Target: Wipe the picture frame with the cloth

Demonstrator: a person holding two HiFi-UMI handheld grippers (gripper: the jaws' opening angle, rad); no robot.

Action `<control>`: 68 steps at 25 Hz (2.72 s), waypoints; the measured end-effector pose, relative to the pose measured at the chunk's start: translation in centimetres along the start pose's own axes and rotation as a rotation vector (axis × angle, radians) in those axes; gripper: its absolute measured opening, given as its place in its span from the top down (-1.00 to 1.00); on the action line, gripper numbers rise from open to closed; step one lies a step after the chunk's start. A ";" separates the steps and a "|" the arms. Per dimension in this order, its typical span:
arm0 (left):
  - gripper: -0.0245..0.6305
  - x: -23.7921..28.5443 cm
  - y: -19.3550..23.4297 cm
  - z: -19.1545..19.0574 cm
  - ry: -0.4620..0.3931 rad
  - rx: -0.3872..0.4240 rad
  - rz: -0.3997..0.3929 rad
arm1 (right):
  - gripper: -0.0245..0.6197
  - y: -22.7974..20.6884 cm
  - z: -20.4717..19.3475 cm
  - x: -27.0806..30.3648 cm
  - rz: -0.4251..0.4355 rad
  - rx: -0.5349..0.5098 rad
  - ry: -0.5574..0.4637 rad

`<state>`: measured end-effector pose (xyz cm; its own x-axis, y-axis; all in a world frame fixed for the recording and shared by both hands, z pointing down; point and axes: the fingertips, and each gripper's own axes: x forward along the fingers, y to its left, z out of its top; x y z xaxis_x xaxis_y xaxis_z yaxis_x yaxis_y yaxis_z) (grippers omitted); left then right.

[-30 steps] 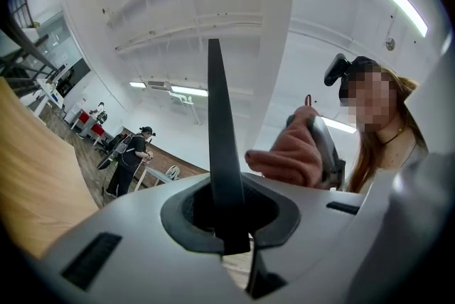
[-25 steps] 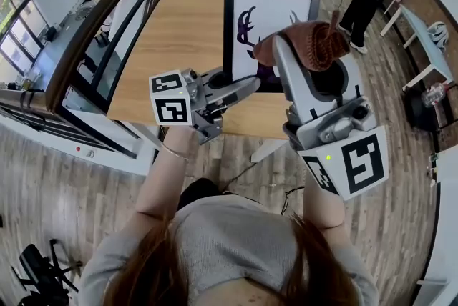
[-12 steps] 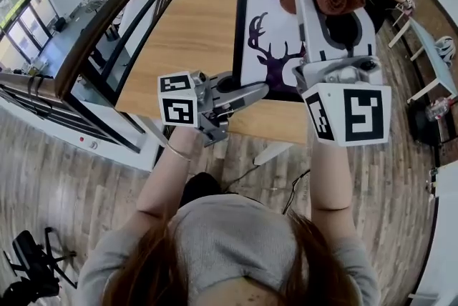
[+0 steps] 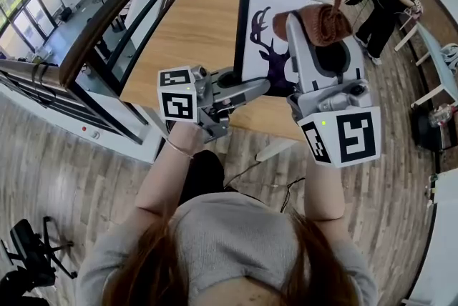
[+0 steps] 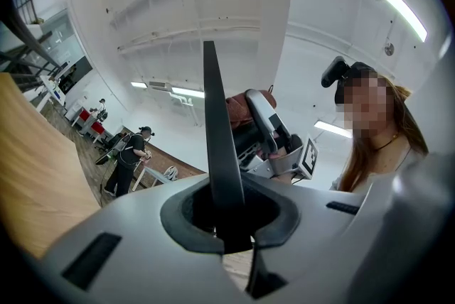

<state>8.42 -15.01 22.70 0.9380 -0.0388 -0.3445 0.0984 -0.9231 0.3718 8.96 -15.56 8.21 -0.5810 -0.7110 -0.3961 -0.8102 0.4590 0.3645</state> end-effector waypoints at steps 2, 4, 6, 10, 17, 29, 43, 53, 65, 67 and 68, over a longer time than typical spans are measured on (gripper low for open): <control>0.78 0.0 0.2 -0.1 -0.007 -0.011 -0.001 | 0.62 0.4 -0.8 -0.6 0.005 0.013 0.014; 0.78 0.0 0.4 -0.2 -0.014 -0.022 -0.004 | 0.62 0.7 -1.7 -1.3 -0.001 0.013 0.025; 0.78 -0.1 0.6 -0.3 -0.017 -0.024 -0.005 | 0.62 1.2 -2.3 -2.0 -0.008 0.011 0.033; 0.78 -0.1 0.5 -0.2 -0.016 -0.020 -0.007 | 0.62 2.0 -3.0 -3.2 -0.010 0.000 0.064; 0.78 -0.1 0.8 -0.3 -0.026 -0.017 -0.010 | 0.62 3.4 -5.0 -5.2 0.018 0.029 0.115; 0.78 -0.1 0.5 0.0 -0.022 0.001 -0.020 | 0.62 4.4 -6.1 -7.2 0.017 0.053 0.166; 0.78 -0.1 0.9 -0.3 -0.025 -0.019 -0.004 | 0.62 5.4 -7.7 -9.0 0.021 0.100 0.219; 0.78 0.0 0.4 0.1 -0.055 -0.027 -0.006 | 0.62 6.0 -8.2 -11.1 0.056 0.176 0.246; 0.78 -0.2 1.2 -0.6 -0.011 -0.010 0.005 | 0.62 -4.0 4.7 -2.9 -0.108 -0.055 -0.138; 0.78 -0.2 1.2 -0.6 -0.001 -0.003 -0.001 | 0.62 -4.6 4.8 -1.3 -0.136 -0.103 -0.151; 0.78 -0.2 1.1 -0.6 0.003 -0.001 -0.004 | 0.62 -4.8 4.7 -0.7 -0.148 -0.125 -0.152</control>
<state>8.52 -15.82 23.72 0.9385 -0.0338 -0.3435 0.1027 -0.9228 0.3713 12.93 -14.76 2.73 -0.4689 -0.6733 -0.5717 -0.8772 0.2791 0.3907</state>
